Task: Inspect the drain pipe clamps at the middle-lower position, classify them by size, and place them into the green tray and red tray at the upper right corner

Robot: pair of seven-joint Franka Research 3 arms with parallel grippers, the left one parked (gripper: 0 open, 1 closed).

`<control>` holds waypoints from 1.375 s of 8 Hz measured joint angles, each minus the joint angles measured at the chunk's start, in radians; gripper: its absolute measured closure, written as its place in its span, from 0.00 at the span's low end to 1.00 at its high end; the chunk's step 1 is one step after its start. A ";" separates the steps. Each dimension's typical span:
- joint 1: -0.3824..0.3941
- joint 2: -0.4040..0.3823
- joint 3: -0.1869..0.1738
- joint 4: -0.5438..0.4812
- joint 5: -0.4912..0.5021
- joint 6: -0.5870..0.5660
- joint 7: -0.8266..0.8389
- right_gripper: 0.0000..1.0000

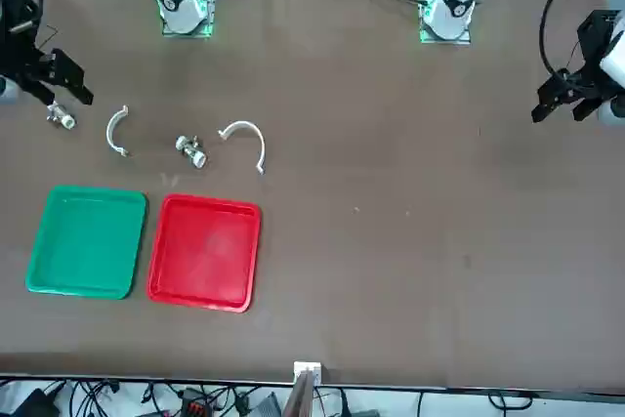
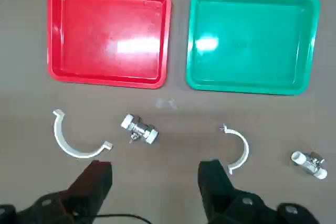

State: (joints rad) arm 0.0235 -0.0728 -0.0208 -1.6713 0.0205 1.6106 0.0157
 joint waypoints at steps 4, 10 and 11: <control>0.009 0.006 0.009 0.001 0.038 -0.009 -0.001 0.00; 0.425 0.257 0.033 -0.134 0.068 0.146 0.004 0.00; 0.481 0.278 0.033 -0.205 0.068 0.249 0.004 0.01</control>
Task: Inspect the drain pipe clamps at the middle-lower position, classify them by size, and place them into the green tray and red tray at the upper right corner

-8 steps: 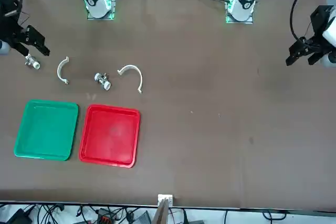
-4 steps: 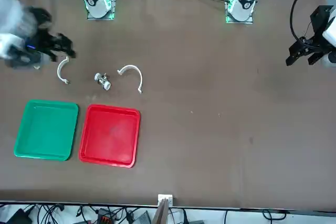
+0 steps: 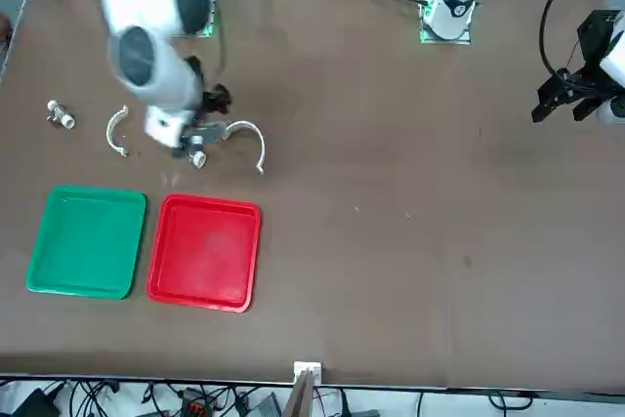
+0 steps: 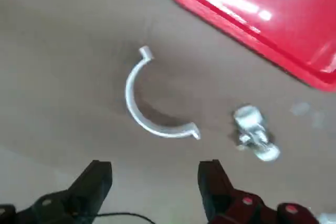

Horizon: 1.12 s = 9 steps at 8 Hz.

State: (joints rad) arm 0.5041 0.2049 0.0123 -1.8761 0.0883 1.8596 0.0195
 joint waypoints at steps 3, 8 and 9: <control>0.113 0.119 -0.001 -0.112 0.000 0.200 0.000 0.10; 0.148 0.276 -0.003 -0.110 -0.003 0.314 -0.002 0.26; 0.152 0.294 -0.004 -0.110 -0.003 0.327 -0.002 0.30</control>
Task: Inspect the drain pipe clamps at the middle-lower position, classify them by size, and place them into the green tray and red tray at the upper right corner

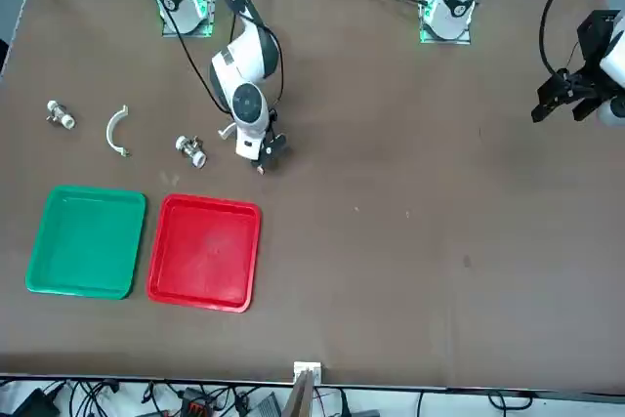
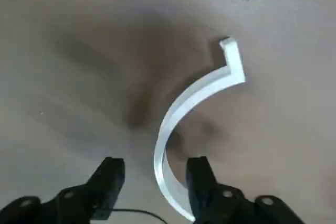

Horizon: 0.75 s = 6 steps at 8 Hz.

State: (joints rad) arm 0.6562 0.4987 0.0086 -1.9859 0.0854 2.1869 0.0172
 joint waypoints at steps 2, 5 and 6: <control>0.001 0.012 -0.002 0.002 0.000 0.007 0.000 0.52; 0.001 0.009 -0.011 0.017 -0.003 0.006 0.033 0.93; 0.001 0.008 -0.015 0.039 -0.003 -0.004 0.072 0.93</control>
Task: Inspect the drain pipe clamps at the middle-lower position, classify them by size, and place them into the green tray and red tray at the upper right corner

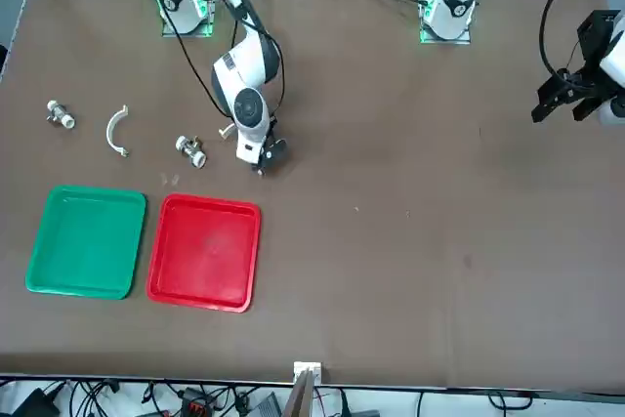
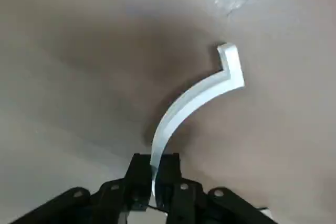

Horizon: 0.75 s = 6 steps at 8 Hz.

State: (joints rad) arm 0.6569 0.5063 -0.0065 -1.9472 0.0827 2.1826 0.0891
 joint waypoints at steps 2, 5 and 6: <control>-0.006 -0.006 -0.034 0.134 0.000 -0.134 0.049 0.93; -0.159 -0.020 -0.074 0.394 0.000 -0.363 -0.007 0.93; -0.223 0.003 -0.074 0.432 0.000 -0.351 -0.040 0.93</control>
State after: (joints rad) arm 0.4334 0.5093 -0.0807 -1.5150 0.0827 1.8319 0.0492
